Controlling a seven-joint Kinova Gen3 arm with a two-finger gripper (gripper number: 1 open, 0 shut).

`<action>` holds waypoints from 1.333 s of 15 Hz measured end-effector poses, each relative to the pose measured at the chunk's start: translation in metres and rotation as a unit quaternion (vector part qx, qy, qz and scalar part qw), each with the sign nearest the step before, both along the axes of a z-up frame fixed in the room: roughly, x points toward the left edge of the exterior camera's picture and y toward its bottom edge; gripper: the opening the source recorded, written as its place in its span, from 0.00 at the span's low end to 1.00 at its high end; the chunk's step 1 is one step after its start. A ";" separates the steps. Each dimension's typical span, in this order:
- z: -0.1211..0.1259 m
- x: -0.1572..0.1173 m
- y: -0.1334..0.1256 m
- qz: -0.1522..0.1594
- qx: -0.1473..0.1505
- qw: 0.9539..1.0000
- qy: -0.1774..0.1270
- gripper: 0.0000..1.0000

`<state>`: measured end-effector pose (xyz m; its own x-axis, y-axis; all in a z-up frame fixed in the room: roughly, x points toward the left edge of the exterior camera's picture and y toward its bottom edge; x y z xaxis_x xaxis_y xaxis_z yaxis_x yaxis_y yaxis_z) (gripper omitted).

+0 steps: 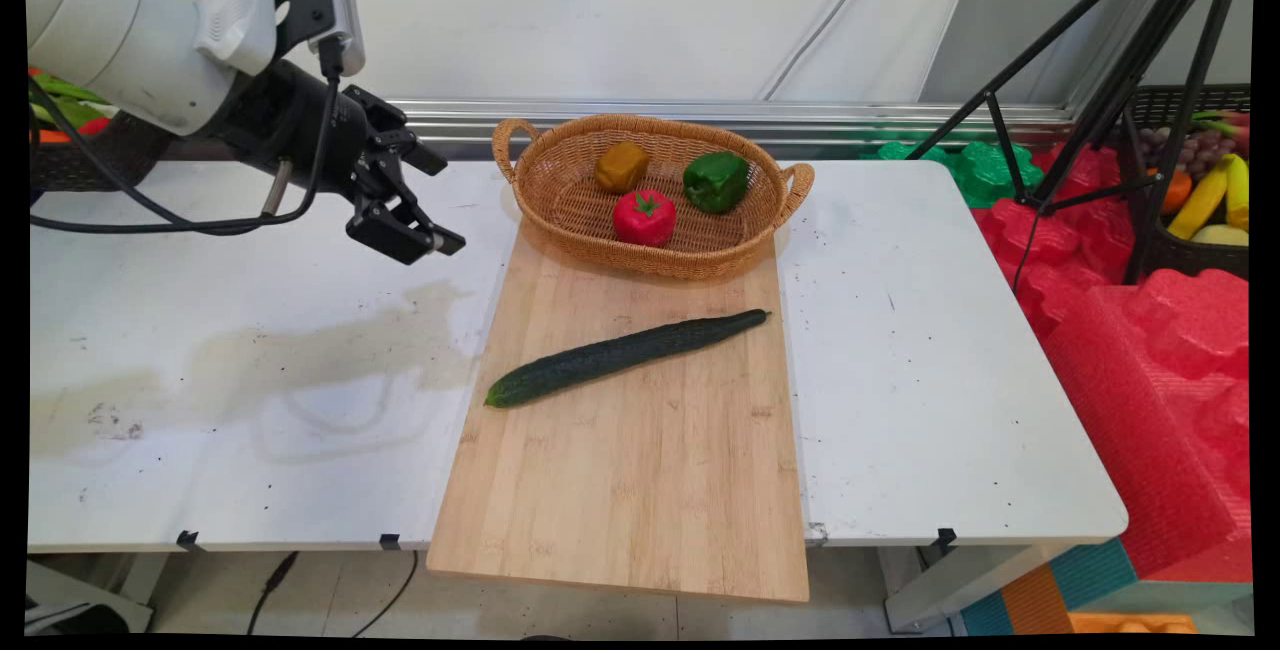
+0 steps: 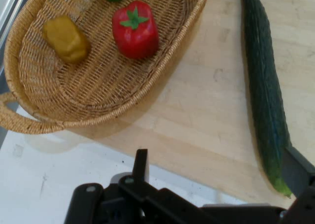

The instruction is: Pick up the cucumber from the cutting board

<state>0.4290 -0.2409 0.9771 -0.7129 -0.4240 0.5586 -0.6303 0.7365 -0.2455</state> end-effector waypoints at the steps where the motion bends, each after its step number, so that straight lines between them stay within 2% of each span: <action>1: -0.001 0.000 0.001 0.001 0.001 1.000 -0.002 1.00; 6: -0.006 -0.002 0.005 -0.004 0.011 1.000 -0.012 1.00; 10: -0.012 -0.018 0.001 -0.016 0.023 0.999 -0.017 1.00; 15: -0.026 -0.050 -0.014 -0.030 0.037 0.999 -0.023 1.00; 20: -0.064 -0.095 -0.042 -0.027 0.061 0.997 -0.036 1.00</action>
<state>0.3341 -0.2829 0.9133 -0.7733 -0.4451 0.4515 -0.5723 0.7965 -0.1950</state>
